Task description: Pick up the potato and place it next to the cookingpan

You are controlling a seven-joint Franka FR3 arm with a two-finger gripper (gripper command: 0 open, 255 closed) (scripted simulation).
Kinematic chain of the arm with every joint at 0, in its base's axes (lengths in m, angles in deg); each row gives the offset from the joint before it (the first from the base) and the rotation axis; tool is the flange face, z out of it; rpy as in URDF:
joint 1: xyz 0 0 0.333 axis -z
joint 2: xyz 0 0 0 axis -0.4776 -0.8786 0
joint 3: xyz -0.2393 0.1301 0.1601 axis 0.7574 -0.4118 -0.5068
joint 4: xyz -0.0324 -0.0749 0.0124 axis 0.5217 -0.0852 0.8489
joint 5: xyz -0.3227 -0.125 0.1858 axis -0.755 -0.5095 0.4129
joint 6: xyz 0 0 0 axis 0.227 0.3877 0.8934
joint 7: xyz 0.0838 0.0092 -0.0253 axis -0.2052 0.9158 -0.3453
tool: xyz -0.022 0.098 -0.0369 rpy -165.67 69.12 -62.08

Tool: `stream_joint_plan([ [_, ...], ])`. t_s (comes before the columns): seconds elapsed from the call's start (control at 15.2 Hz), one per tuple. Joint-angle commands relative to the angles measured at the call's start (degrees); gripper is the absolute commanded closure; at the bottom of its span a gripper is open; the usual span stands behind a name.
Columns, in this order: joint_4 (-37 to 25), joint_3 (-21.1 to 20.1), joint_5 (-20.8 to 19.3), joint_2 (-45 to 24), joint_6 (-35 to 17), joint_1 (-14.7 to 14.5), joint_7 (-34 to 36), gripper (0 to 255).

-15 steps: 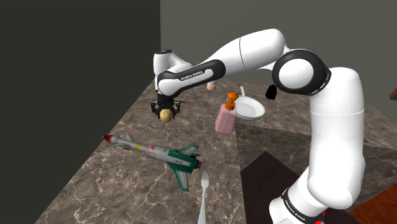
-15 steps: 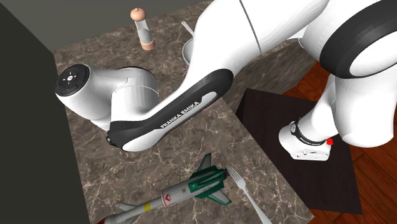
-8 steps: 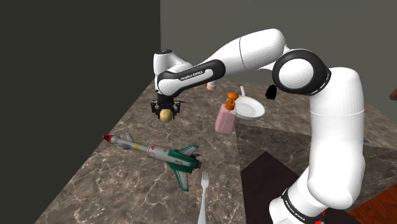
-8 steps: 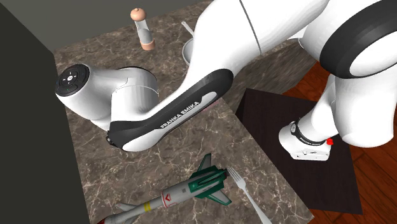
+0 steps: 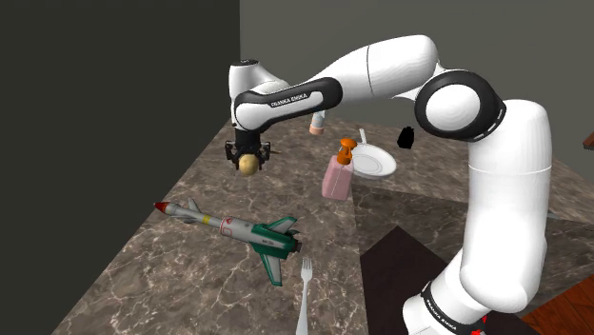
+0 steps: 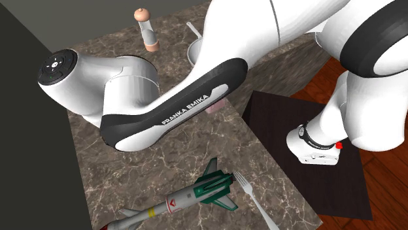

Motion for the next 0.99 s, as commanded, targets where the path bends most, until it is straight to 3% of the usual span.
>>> stream_joint_plan([
  [0.0,-0.75,-0.12,0.26,0.56,1.29,0.07,-0.26,255],
  [0.92,-7.71,-0.78,1.60,3.21,10.68,-0.03,-1.53,255],
])
